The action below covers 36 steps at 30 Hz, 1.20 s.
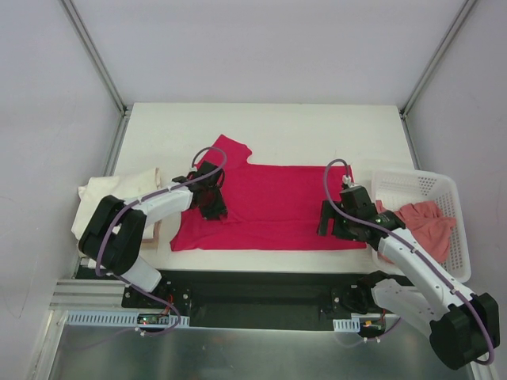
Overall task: Fold and stack the t-shirts
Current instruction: Fold the flattened tshirt in 1/3 of the way
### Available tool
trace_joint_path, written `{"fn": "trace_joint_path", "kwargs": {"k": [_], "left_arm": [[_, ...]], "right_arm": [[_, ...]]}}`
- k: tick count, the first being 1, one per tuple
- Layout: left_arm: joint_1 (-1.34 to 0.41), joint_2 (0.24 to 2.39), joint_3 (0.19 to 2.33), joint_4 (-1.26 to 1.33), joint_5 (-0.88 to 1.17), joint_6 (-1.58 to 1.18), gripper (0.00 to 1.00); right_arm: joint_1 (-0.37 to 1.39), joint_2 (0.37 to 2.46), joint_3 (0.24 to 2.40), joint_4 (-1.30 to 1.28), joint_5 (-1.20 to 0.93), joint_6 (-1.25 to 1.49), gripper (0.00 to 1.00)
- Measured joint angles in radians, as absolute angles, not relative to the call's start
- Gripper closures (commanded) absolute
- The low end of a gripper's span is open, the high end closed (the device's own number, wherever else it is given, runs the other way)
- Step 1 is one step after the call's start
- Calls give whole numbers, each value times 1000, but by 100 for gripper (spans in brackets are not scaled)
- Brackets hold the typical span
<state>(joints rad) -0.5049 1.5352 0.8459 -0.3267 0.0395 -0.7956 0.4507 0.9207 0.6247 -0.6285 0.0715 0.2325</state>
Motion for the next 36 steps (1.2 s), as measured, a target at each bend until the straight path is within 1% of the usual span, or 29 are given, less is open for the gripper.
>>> {"fn": "trace_joint_path", "kwargs": {"k": [1,4,7,8,14,19,20,21,22,24,28,31,32,33,34,35,36], "left_arm": [[-505,1548,851,-326,40,-794,85],[-505,1565,860,-327,41,-794,96],[-505,1565,870,-327,41,-792,98],[-506,1565,878,-329,41,-790,100],[-524,1577,945,-328,44,-768,100],[-531,1641,1023,-326,51,-744,100],[-531,1655,1035,-327,52,-740,97],[-531,1670,1046,-327,53,-736,91],[-531,1682,1056,-327,55,-731,78],[-530,1713,1084,-329,64,-712,62],[-531,1769,1145,-328,89,-688,49],[-532,1791,1179,-332,107,-675,33],[-532,1794,1192,-331,116,-669,23],[-532,1794,1195,-330,120,-664,18],[-532,1793,1201,-331,124,-661,10],[-534,1793,1204,-330,127,-655,1],[-537,1792,1205,-327,129,-651,1]], "right_arm": [[451,918,625,-633,77,231,3],[451,914,627,-646,92,227,3],[451,913,630,-650,99,224,3],[451,912,630,-650,102,224,3],[450,912,635,-656,115,223,3],[450,912,636,-657,123,219,3],[450,912,636,-658,125,218,3],[450,912,636,-659,126,217,3],[450,912,636,-662,128,216,3],[450,912,636,-664,129,215,3],[450,913,643,-670,134,208,3],[449,913,649,-671,138,205,3],[449,913,650,-671,139,205,3],[449,914,651,-671,140,205,3],[449,914,651,-671,141,205,3],[449,915,651,-671,142,205,3],[449,915,651,-671,142,205,3]]}}
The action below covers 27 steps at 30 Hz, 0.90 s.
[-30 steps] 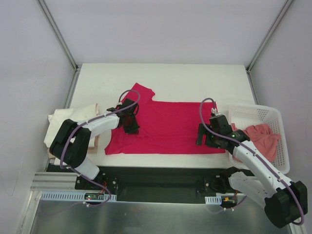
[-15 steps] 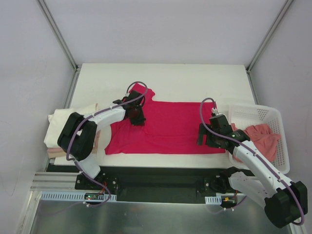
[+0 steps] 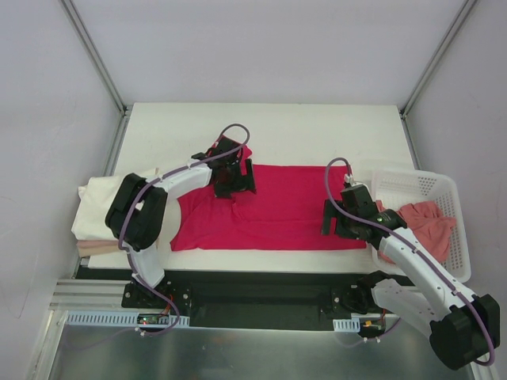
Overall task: Fold and stack the t-shirts
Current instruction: Fold the flattened tshirt in 1/3 of the way
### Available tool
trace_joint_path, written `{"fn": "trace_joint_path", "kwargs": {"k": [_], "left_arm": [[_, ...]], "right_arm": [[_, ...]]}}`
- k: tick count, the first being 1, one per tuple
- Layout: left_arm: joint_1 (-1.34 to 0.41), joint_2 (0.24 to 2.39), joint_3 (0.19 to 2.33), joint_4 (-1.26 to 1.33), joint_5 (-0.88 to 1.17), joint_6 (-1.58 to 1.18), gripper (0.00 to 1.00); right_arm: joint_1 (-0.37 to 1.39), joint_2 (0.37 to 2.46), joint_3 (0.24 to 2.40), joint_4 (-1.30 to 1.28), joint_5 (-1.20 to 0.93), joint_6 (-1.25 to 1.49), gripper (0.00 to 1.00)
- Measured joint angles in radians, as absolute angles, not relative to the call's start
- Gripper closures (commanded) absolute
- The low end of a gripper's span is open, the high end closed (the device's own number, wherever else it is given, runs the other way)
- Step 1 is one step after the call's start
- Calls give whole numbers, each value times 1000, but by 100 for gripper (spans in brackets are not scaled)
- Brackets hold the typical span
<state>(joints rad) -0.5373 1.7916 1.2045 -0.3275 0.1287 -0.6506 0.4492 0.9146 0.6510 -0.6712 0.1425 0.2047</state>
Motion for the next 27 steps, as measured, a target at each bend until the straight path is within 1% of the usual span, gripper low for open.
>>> {"fn": "trace_joint_path", "kwargs": {"k": [4,10,14,20,27], "left_arm": [[-544,1752,1175,-334,128,-646,1],[-547,1514,994,-342,94,-690,1],[-579,1438,921,-348,75,-729,1],[-630,1528,949,-349,68,-753,1],[-636,1766,1162,-339,69,-748,1]], "right_arm": [[449,915,651,-671,142,205,3],[449,922,651,-669,140,205,3],[449,924,651,-662,135,205,3],[449,924,651,-656,122,205,3],[449,888,646,-656,124,205,3]]}}
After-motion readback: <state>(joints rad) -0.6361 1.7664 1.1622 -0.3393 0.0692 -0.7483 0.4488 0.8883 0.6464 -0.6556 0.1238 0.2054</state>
